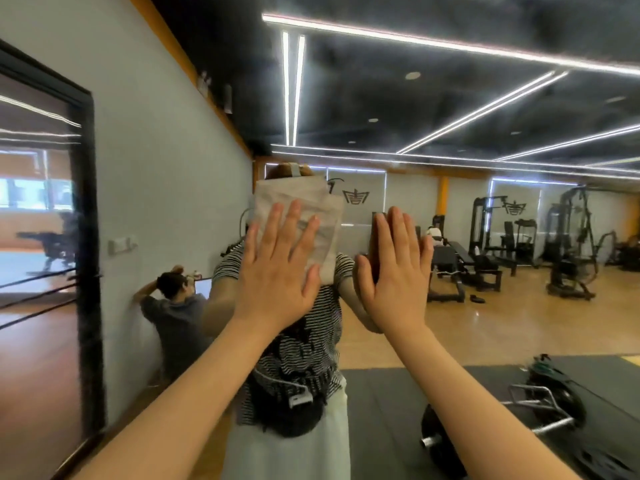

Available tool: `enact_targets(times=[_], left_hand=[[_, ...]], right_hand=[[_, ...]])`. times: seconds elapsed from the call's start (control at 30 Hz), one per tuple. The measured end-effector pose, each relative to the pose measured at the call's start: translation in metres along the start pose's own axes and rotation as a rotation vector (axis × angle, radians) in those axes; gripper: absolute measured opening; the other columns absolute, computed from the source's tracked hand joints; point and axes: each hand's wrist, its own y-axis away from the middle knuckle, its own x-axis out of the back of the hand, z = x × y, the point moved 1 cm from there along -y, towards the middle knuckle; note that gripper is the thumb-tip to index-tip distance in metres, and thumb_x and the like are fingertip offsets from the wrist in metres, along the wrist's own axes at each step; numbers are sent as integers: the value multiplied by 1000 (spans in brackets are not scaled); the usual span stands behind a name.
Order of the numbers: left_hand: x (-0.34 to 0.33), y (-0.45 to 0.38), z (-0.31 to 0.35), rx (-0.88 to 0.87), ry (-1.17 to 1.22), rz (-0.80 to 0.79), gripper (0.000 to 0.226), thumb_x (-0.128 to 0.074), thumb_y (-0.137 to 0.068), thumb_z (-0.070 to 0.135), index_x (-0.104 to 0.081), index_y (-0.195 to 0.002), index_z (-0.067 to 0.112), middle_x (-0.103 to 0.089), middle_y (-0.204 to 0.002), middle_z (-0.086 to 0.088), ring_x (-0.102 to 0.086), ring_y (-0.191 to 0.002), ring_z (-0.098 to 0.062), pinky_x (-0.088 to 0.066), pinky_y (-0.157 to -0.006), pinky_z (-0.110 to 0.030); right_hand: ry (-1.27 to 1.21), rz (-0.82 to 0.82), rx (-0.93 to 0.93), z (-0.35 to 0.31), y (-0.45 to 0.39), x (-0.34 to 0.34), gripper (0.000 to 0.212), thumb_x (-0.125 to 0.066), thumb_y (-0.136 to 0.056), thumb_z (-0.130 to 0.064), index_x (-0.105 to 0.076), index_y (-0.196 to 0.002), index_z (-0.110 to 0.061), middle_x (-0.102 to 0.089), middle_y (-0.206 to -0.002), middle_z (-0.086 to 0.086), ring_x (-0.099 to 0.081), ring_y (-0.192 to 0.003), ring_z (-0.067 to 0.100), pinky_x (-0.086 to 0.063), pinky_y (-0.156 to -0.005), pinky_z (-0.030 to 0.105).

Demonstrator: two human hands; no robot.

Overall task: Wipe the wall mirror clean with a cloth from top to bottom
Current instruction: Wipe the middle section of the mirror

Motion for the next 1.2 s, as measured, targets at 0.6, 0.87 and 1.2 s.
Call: enact_targets(times=[0.6,0.87,1.2], left_hand=[[15,-10,9,149,-147,-102,55,-23,-101,38,-21,-151,14,-23,-155,-16,6,-149,-14,7,-119,-34],[-11,-39,64,655,-66,128,66,-14,-94,38,-13,-152,7,-13,-158,-24,-8,-146,-42,27,-111,-31],[-23,-55,117,106,-137,-99,72,-29,-95,36,3,-155,15,-3,-160,-15,0,-148,-27,11,-118,-35]], right_hand=[[30,-161,129,166,-17,43,64,-31,-96,-42,-25,-152,-12,-19,-159,8,-11,-147,19,-8,-117,49],[66,-105,148,169,-15,37,64,-31,-95,-43,-26,-152,-12,-22,-158,9,-12,-147,19,-3,-118,46],[59,-130,148,170,-16,38,64,-29,-97,-44,-22,-152,-14,-18,-159,7,-10,-147,17,-7,-118,46]])
